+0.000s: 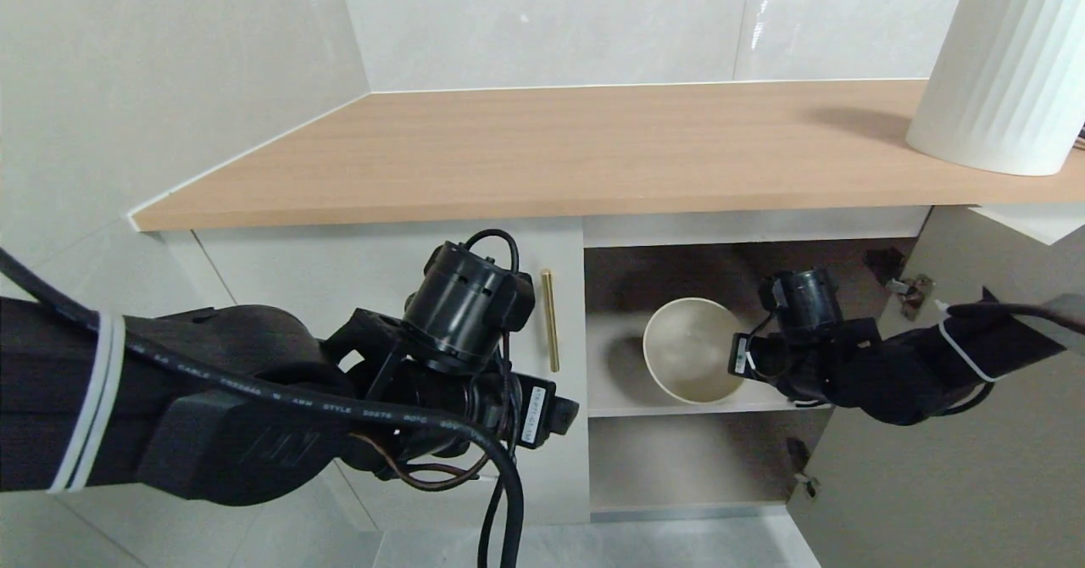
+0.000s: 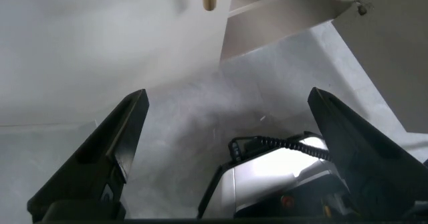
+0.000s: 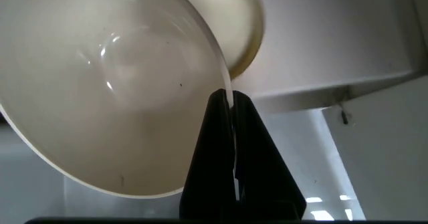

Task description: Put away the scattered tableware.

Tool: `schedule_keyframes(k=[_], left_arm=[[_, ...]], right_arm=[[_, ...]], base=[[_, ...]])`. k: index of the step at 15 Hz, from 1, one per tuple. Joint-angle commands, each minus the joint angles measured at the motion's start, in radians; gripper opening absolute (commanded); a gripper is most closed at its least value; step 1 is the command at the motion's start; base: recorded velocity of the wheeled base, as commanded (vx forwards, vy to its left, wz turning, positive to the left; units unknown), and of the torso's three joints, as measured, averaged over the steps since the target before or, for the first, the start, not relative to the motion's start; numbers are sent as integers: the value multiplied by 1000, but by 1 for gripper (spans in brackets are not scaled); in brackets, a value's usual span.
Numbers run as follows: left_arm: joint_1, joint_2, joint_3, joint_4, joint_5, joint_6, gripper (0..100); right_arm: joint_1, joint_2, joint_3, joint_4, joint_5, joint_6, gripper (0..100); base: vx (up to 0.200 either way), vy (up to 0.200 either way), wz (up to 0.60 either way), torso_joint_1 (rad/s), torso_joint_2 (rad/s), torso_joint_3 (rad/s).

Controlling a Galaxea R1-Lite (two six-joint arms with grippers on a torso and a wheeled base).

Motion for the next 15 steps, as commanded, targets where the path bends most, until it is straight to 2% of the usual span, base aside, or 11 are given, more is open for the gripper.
schedule_keyframes(k=[1,4,10,15], left_arm=[[-1,12,-1,-1,0,-1,100],[-1,15,-1,-1,0,-1,100],[-7,32,-1,-1,0,-1,100],[-8,32,-2,-1,2,-3,100]], right_arm=[[-30,78,-56,8,-2,21,0],[-62,130,-123,41,-10,46,0],[-62,162,-197,72,-10,50,0],[-62,175,-206,86,-10,58,0]], base=[[0,0,0,0,0,0],[0,0,0,0,0,0],[0,0,0,0,0,0],[0,0,0,0,0,0]])
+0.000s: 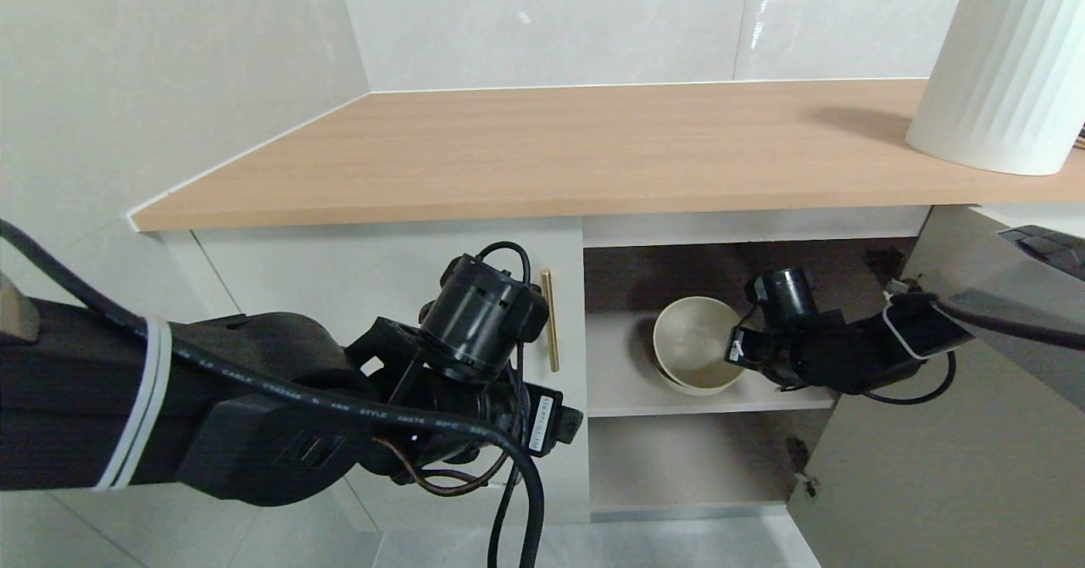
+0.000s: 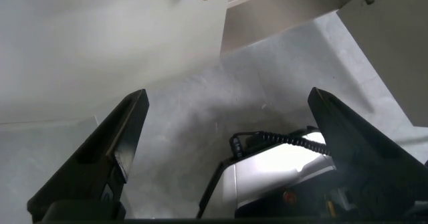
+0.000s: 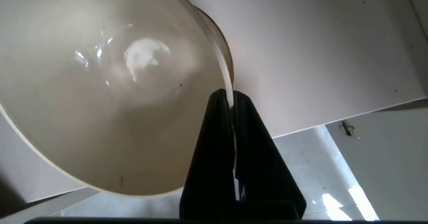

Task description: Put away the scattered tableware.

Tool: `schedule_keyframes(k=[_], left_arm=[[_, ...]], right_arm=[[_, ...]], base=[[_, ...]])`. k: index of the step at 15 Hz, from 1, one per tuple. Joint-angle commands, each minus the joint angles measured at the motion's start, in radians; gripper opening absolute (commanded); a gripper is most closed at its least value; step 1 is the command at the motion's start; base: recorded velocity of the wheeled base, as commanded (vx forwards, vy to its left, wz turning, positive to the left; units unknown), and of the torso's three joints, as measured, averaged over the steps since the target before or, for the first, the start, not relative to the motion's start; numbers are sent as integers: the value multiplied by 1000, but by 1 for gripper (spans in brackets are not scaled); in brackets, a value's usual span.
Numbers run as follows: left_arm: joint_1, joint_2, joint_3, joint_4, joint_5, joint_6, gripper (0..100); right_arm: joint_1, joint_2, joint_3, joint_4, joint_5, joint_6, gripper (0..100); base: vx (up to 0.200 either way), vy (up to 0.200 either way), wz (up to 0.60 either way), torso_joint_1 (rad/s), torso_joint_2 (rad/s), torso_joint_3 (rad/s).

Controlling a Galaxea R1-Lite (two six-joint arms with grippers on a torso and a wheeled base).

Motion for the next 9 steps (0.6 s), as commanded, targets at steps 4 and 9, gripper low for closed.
schedule_keyframes(k=[4,9], left_arm=[[-5,5,-1,0,1,-2,100],[-3,-3,-17,0,-9,-66,100]], right_arm=[[4,5,4,0,1,0,100],[45,-100,95,29,47,4,100]], base=[[0,0,0,0,0,0],[0,0,0,0,0,0]])
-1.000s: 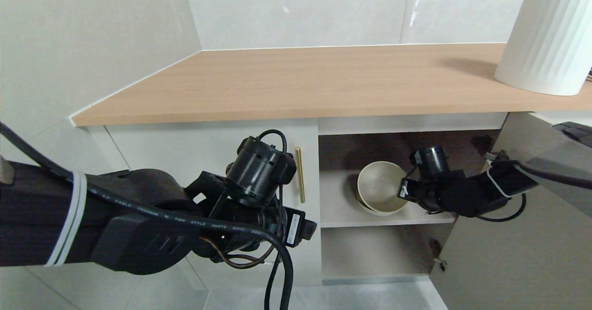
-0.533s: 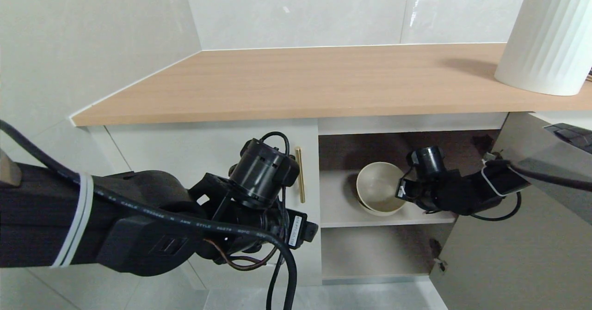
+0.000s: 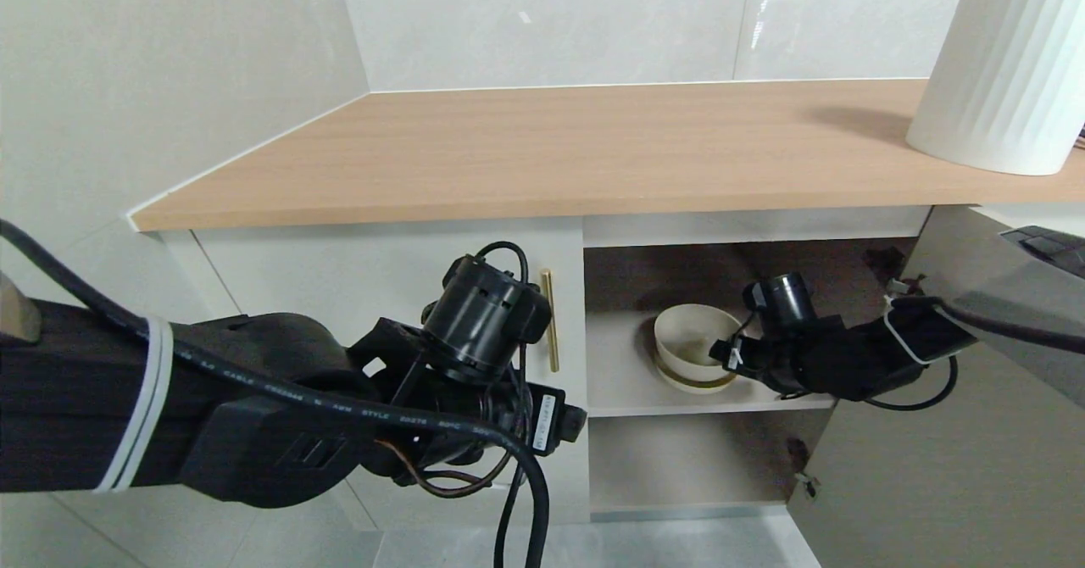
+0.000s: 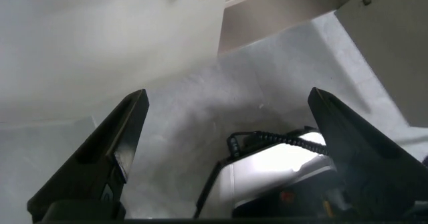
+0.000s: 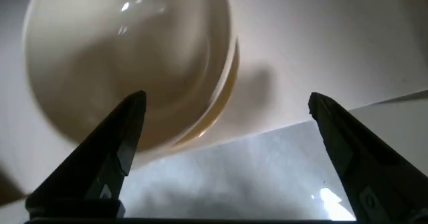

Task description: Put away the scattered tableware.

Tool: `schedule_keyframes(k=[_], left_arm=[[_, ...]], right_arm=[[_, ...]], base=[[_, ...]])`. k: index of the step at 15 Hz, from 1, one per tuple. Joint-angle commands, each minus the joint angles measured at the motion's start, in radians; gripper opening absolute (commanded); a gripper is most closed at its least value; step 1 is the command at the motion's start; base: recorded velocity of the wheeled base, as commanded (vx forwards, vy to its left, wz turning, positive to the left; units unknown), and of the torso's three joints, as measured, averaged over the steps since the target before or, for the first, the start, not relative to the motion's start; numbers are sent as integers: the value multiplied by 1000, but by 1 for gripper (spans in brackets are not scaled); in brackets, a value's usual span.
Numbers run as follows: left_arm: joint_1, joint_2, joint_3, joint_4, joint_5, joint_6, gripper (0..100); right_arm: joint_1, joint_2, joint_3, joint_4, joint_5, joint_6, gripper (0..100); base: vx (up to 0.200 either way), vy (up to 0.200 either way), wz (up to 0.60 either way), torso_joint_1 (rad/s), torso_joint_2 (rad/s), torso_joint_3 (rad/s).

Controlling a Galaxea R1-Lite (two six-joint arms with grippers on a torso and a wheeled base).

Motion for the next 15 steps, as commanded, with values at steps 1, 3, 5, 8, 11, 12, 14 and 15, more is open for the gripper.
schedule_keyframes(k=[1,3,5,8,11,12,14,15], left_arm=[[11,-12,-22,-1,-6,-34,100],[60,-97,-28,-1,-11,-105,100],[109,-191,53,1,-11,-143,100],[192,-280,141,-1,-14,-146,100],[193,-358,242,-1,-13,-145,100],[182,-364,257,-1,-14,-146,100],[178,-352,262,-1,-13,-146,100],[178,-354,262,-1,-13,-146,100]], right_arm=[[34,-119,81,32,49,0,100],[54,-341,177,166,144,2,100],[65,-510,256,252,190,43,100],[71,-644,334,330,193,34,100],[71,-685,389,345,222,-21,100],[72,-679,401,350,223,-60,100],[101,-671,432,351,223,-103,100],[104,-671,435,351,222,-103,100]], base=[[0,0,0,0,0,0],[0,0,0,0,0,0],[0,0,0,0,0,0],[0,0,0,0,0,0],[0,0,0,0,0,0],[0,0,0,0,0,0],[0,0,0,0,0,0],[0,0,0,0,0,0]])
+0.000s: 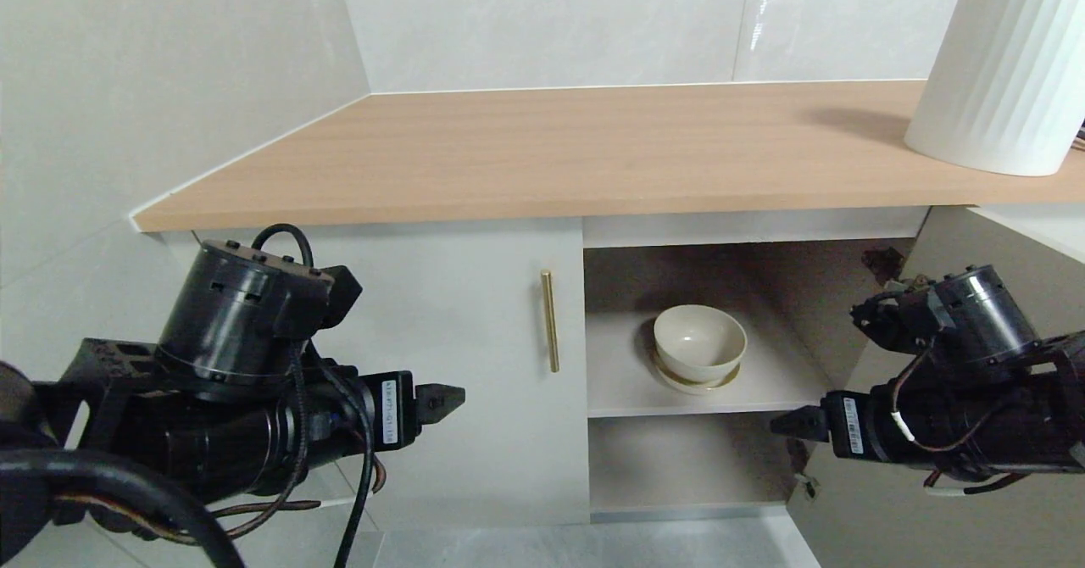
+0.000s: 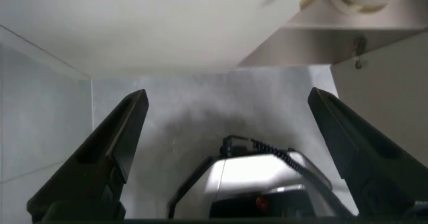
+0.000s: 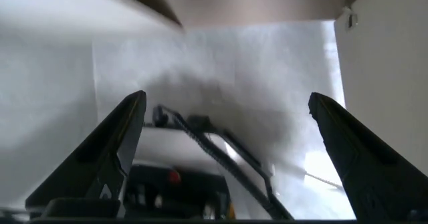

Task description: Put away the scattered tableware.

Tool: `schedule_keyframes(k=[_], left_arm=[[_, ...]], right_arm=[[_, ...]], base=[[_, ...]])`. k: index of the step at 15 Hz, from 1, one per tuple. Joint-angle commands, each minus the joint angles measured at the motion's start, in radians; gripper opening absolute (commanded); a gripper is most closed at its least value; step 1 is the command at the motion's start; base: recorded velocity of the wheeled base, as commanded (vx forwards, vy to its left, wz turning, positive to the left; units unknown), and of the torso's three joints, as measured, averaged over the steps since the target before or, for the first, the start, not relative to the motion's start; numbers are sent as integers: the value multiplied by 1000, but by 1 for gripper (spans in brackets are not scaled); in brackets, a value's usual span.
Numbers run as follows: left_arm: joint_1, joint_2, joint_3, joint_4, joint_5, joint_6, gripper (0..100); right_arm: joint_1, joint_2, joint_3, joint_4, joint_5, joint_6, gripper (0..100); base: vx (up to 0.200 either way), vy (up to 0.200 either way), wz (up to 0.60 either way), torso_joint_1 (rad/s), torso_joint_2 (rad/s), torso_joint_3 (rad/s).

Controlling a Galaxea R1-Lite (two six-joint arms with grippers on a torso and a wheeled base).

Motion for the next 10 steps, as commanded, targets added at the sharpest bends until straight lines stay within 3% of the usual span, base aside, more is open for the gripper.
schedule_keyframes(k=[1,10], left_arm=[[-2,-11,5,0,1,0,100],[-8,5,5,0,-1,0,100]], right_arm=[[13,-11,13,-1,-1,-1,100],[32,-13,28,2,-1,-3,100]], base=[[-200,0,0,7,-2,2],[-200,0,0,3,2,2]])
